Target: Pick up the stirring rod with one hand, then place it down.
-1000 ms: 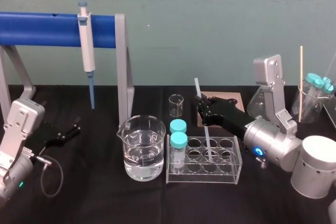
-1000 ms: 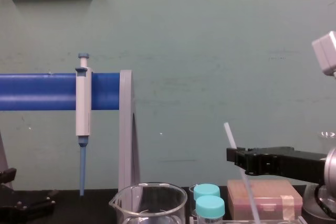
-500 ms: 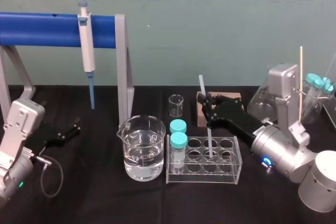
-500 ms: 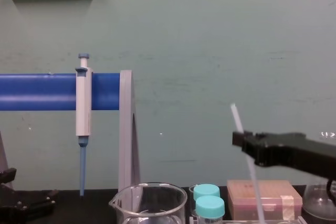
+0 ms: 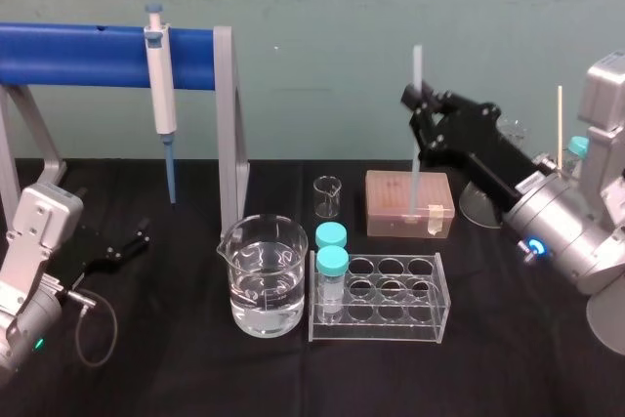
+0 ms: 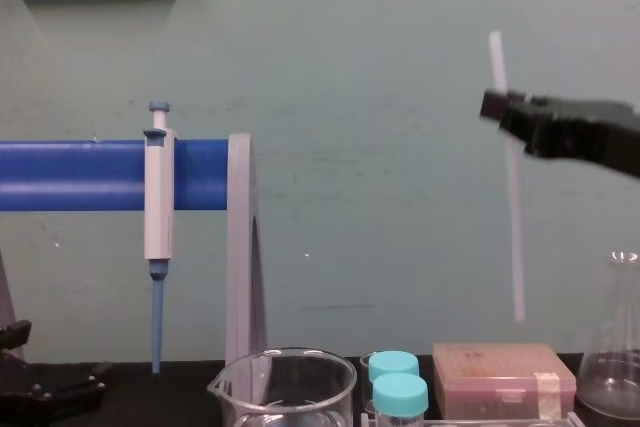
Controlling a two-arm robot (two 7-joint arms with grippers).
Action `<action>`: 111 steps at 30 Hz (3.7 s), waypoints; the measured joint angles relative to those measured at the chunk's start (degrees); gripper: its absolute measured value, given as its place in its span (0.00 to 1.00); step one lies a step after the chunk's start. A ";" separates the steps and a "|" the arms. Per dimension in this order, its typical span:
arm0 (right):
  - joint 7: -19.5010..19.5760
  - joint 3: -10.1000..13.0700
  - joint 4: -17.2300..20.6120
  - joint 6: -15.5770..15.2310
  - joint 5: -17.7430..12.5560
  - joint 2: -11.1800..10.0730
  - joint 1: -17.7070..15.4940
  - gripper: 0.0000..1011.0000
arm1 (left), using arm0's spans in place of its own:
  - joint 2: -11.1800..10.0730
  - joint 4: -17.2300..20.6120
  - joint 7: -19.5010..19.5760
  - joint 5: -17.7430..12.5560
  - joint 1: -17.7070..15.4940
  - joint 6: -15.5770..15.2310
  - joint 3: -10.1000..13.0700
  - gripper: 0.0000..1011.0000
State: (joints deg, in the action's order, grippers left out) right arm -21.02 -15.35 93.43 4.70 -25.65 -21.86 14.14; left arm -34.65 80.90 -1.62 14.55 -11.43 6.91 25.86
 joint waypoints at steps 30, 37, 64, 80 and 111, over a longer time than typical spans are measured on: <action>1.66 3.66 1.19 -0.41 1.44 1.21 -0.51 0.07 | 0.00 0.00 0.00 0.00 0.00 0.00 0.00 0.99; 1.48 3.74 1.29 -1.02 1.40 1.02 -0.82 0.07 | 0.00 0.00 0.00 0.00 0.00 0.00 0.00 0.99; 1.59 3.47 1.07 -2.52 1.72 0.91 -1.12 0.07 | 0.00 0.00 0.00 0.00 0.00 0.00 0.00 0.99; 1.70 3.20 0.50 -3.06 1.56 0.99 -0.84 0.07 | 0.00 0.00 0.00 0.00 0.00 0.00 0.00 0.99; 1.26 2.85 -0.57 -3.08 1.57 0.71 -0.35 0.07 | 0.00 0.00 0.00 0.00 0.00 0.00 0.00 0.99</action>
State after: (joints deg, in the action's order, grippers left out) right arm -19.76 -12.50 92.85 1.62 -24.08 -21.15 13.79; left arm -34.64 80.90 -1.62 14.55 -11.43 6.91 25.86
